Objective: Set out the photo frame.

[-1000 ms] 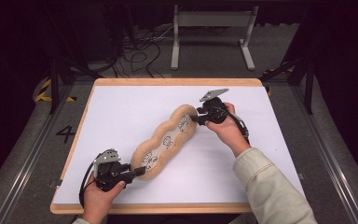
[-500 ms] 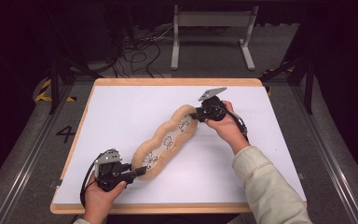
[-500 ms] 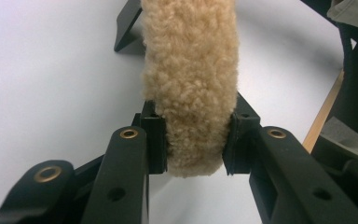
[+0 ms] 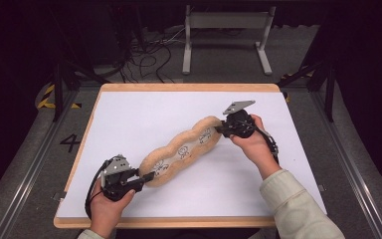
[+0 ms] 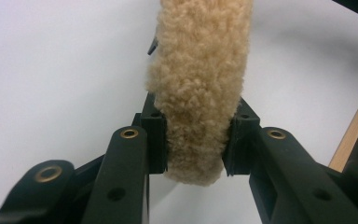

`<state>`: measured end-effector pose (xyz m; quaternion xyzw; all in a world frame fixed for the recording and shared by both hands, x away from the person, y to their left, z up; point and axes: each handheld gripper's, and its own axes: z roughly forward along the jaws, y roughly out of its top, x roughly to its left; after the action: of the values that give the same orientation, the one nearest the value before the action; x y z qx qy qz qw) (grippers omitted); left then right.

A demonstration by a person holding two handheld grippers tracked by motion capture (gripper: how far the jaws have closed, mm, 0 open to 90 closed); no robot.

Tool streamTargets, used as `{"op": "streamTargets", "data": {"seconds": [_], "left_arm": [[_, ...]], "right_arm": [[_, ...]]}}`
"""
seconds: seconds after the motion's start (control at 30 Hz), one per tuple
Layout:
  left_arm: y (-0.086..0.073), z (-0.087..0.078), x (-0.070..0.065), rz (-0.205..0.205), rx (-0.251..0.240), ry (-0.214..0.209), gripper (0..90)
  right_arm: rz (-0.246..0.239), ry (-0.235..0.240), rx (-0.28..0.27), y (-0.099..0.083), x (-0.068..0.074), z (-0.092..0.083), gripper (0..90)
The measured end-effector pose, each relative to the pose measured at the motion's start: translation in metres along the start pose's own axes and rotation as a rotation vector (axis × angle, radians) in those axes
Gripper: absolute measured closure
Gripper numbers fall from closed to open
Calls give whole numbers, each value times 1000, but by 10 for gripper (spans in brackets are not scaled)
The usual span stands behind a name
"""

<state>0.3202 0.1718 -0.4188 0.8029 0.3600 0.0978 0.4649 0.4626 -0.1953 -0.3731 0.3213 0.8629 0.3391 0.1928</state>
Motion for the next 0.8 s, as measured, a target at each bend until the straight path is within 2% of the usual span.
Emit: {"op": "streamTargets", "data": {"seconds": [0.07,0.1,0.17,0.23,0.33,0.37,0.43,0.53,0.6,0.73,0.8], "left_arm": [[2,0,0,2,0,3,672],[6,1,0,17,-22,-1,672],[8,0,1,26,-30,-2,671],[14,3,3,52,-43,-5,670],[17,5,6,47,-52,-18,668],[20,8,9,45,-57,-29,668],[22,9,10,47,-62,-29,667],[26,12,12,58,-76,-50,667],[30,17,14,70,-83,-67,666],[35,22,16,80,-83,-87,666],[38,27,19,93,-79,-117,666]], "right_arm": [[9,-11,-7,-4,1,-5,709],[24,-23,-17,-11,1,-15,709],[35,-26,-13,-12,2,-19,709],[39,-55,-23,-18,4,-32,709],[52,-70,-34,-23,6,-40,708],[73,-80,-42,-29,7,-48,708],[94,-82,-36,-34,8,-53,706],[115,-85,-45,-41,9,-59,705],[146,-85,-55,-51,10,-67,704],[163,-100,-61,-60,12,-75,702],[182,-108,-68,-66,14,-81,701]]}}
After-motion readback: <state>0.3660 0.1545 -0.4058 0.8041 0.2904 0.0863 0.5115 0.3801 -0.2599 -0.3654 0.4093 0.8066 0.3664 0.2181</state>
